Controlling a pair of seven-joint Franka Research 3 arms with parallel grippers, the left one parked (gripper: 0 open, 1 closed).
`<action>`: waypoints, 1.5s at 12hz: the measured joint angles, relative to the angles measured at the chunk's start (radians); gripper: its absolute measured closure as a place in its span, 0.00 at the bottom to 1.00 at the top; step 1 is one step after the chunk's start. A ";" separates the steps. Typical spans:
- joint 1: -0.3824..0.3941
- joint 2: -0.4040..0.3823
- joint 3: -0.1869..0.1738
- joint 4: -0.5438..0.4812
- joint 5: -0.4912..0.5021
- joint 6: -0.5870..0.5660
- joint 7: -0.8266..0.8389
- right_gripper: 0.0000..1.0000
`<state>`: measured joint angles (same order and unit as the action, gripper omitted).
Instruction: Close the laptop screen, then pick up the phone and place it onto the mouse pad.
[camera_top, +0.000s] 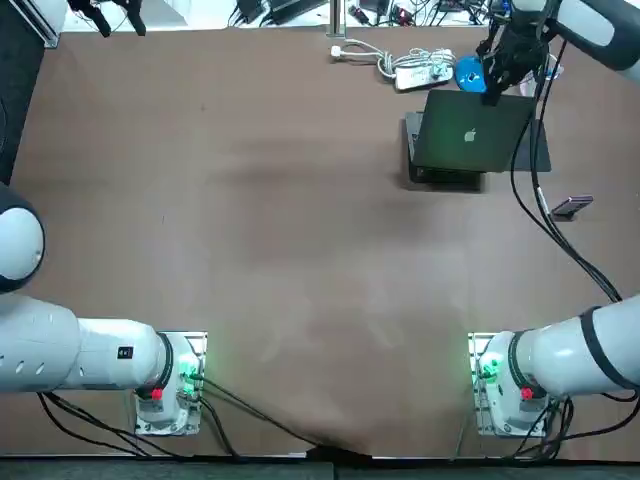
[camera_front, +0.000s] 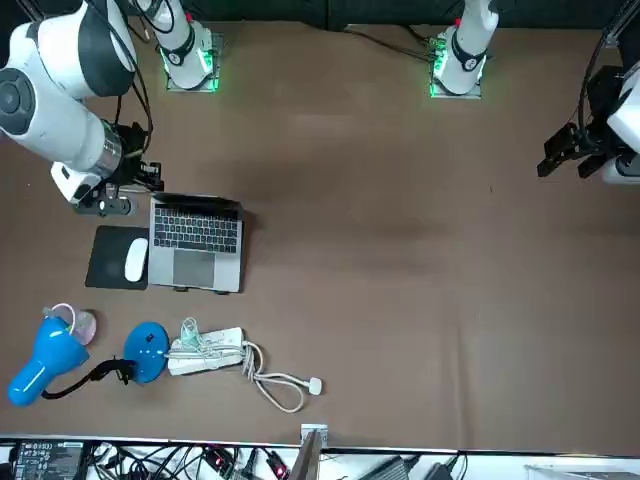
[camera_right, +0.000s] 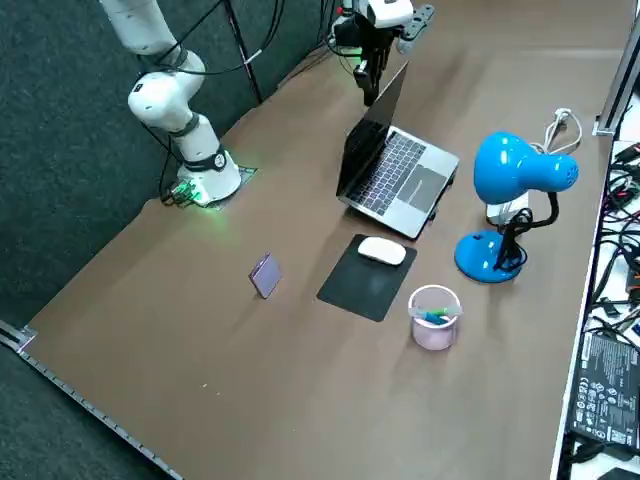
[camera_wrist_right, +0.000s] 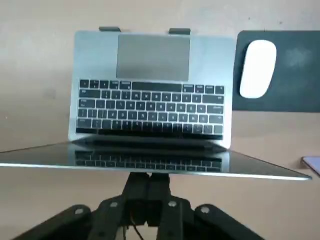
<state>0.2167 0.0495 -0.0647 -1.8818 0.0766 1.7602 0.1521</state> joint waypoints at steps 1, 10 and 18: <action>0.000 0.008 0.000 0.000 0.000 0.017 0.000 0.98; 0.000 0.152 -0.001 -0.005 0.000 0.216 0.001 0.98; -0.002 0.286 -0.003 -0.006 0.000 0.290 0.002 0.98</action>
<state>0.2149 0.3356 -0.0675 -1.8874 0.0766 2.0503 0.1543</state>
